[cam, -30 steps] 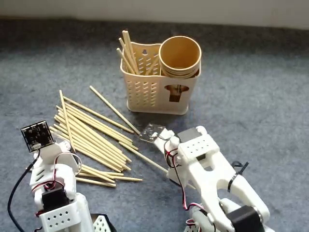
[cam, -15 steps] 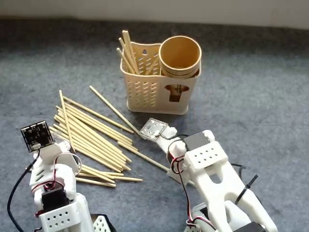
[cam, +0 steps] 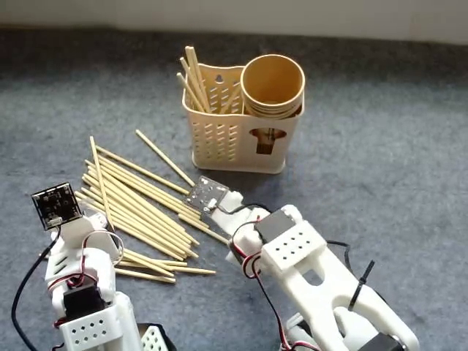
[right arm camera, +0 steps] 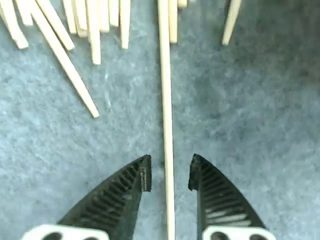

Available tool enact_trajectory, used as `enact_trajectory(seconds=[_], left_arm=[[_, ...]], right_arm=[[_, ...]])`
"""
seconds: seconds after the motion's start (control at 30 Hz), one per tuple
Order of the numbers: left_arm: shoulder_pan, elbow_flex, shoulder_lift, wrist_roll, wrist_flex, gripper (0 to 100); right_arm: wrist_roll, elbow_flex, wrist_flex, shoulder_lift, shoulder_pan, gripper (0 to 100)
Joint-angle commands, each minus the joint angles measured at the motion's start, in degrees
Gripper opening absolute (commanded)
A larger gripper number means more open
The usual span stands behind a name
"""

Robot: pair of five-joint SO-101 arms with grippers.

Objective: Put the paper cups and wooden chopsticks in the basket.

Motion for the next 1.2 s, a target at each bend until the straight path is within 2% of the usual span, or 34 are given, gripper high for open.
enact_trajectory(seconds=[0.0,0.23,0.47,0.7,0.9,1.17], left_arm=[[1.2,1.2,-0.3,0.1,0.2,1],[1.2,1.2,-0.3,0.1,0.2,1],[1.2,1.2,-0.3,0.1,0.2,1],[1.2,1.2,-0.3,0.1,0.2,1],[1.2,1.2,-0.3,0.1,0.2,1],[1.2,1.2,-0.3,0.1,0.2,1]], right_arm=[[-0.7,1.2,-5.9,-0.8,-3.0,13.5],[-5.8,3.6,-16.5,0.4,-6.3,13.5],[-5.9,4.4,-25.1,10.8,-6.5,13.5],[-5.9,4.3,-27.5,16.9,-6.5,13.0],[-5.6,4.3,-27.4,17.5,-6.5,0.1],[-5.6,4.3,-25.2,17.5,-6.5,0.5]])
